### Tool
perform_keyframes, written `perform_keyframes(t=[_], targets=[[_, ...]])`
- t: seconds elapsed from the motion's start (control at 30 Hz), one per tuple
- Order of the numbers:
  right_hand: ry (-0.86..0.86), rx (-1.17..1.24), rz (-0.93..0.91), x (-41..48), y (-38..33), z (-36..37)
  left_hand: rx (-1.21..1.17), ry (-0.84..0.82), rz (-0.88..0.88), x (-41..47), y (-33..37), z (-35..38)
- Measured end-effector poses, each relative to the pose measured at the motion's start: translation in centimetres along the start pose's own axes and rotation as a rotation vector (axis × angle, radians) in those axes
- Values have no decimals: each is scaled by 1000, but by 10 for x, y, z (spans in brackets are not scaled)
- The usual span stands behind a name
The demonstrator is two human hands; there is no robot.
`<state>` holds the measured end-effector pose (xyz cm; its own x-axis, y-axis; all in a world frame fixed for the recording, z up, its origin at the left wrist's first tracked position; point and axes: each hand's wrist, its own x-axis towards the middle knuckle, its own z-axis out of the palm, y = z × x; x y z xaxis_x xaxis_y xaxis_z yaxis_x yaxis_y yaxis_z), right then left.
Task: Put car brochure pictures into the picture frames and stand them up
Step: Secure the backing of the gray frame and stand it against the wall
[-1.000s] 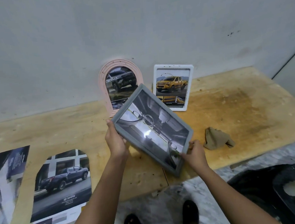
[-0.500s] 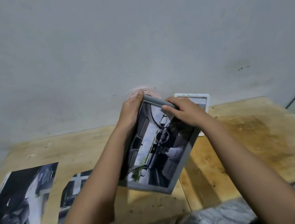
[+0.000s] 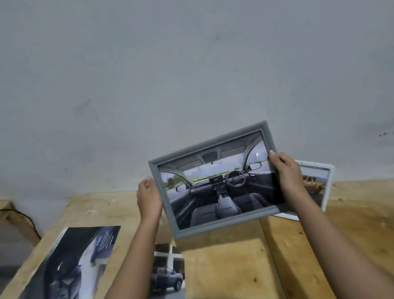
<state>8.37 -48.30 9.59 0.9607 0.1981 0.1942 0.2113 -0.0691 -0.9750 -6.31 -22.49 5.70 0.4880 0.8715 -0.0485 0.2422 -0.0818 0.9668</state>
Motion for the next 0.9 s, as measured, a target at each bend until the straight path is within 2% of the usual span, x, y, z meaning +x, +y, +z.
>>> perform_keyframes(t=[0.1,0.17,0.27,0.33,0.53,0.7,0.9], targets=[[31,78,87,6,4,23,-162,-149,-163,13,-9,-9],[21,83,90,8,6,41,-196,-102,-186,23,-5,-16],[-23,67,71,10,12,67,-226,-45,-62,38,-2,-30],[-57,9,83,13,20,82,-224,-42,0,47,-6,-39],[-169,-239,153,25,53,122,-105,37,44,83,-44,-53],[-257,-429,199,42,71,154,-125,144,-63,114,-65,-48],[-314,-536,202,60,87,198,-57,285,-177,160,-102,-44]])
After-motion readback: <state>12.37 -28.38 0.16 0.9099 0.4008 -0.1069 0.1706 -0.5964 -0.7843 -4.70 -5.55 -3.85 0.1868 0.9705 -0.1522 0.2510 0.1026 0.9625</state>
